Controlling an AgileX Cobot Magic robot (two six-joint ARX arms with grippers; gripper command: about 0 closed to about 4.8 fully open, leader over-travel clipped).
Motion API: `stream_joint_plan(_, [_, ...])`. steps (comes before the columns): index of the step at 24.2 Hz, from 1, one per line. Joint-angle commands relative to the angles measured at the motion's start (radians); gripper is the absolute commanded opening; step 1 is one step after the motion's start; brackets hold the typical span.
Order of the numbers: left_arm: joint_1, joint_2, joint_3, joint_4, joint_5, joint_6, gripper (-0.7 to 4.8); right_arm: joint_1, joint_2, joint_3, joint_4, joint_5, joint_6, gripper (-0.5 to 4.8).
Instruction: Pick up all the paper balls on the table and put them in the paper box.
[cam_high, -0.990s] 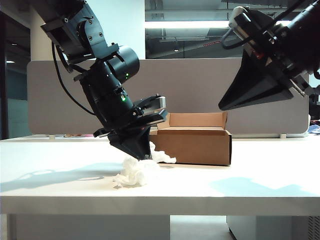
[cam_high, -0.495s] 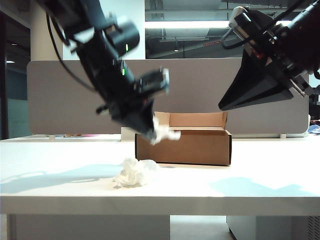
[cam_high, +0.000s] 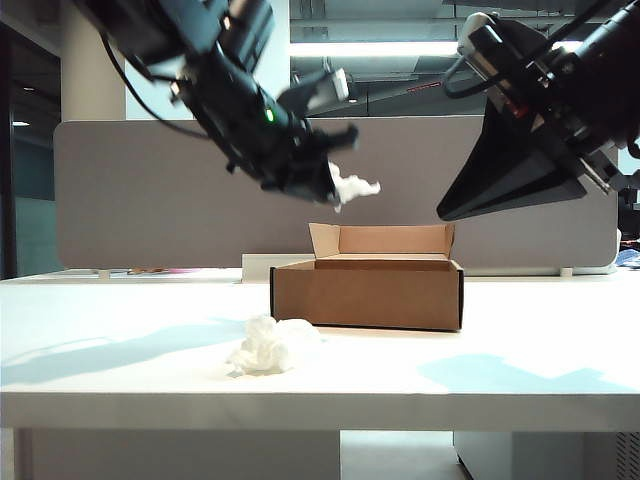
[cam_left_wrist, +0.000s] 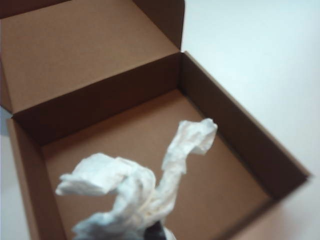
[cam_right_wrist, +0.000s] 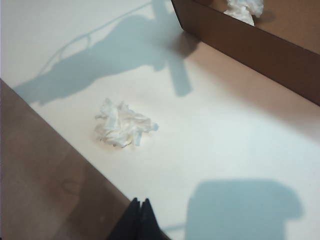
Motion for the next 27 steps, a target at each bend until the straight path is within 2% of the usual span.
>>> stream_joint_plan(1, [-0.001,0.053,0.003,0.124,0.003,0.008,-0.02,0.001,-0.003,0.006,0.01,-0.002,-0.003,-0.05])
stream_joint_plan(2, [-0.001,0.068,0.003,0.143,0.005,0.007,0.16,0.001,-0.003,0.006,0.01,-0.002,-0.003,-0.05])
stream_joint_plan(3, [-0.002,0.078,0.003,0.156,0.005,0.008,0.57,0.001,-0.003,0.006,0.01,-0.002,-0.003,-0.05])
stream_joint_plan(6, [-0.003,0.099,0.004,0.17,0.005,0.007,2.27,0.001,-0.003,0.006,0.01,-0.002,-0.003,-0.05])
stream_joint_plan(10, [-0.002,0.08,0.004,0.132,0.004,0.001,3.88,0.001,-0.003,0.006,0.009,-0.002,-0.003,-0.05])
stream_joint_plan(13, [-0.002,0.04,0.004,0.053,0.004,0.0,3.96,0.001,-0.003,0.006,0.002,-0.002,-0.003,-0.05])
stream_joint_plan(17, [-0.002,0.029,0.008,0.049,0.006,0.0,3.95,0.001,-0.003,0.006,-0.005,-0.002,-0.003,-0.05])
stream_joint_plan(21, [-0.002,0.05,0.009,0.006,0.06,0.0,3.9,0.001,-0.003,0.006,-0.004,-0.002,-0.003,-0.05])
stream_joint_plan(22, [-0.002,0.05,0.009,-0.04,0.073,0.0,3.68,0.001,-0.003,0.006,-0.005,-0.003,-0.003,-0.05])
stream_joint_plan(25, [-0.002,0.05,0.009,-0.056,0.072,-0.037,3.31,0.001,-0.003,0.006,-0.005,-0.003,-0.003,-0.05])
stream_joint_plan(27, [-0.002,0.05,0.01,-0.048,0.071,-0.052,3.29,0.001,-0.003,0.006,-0.006,-0.003,-0.003,-0.05])
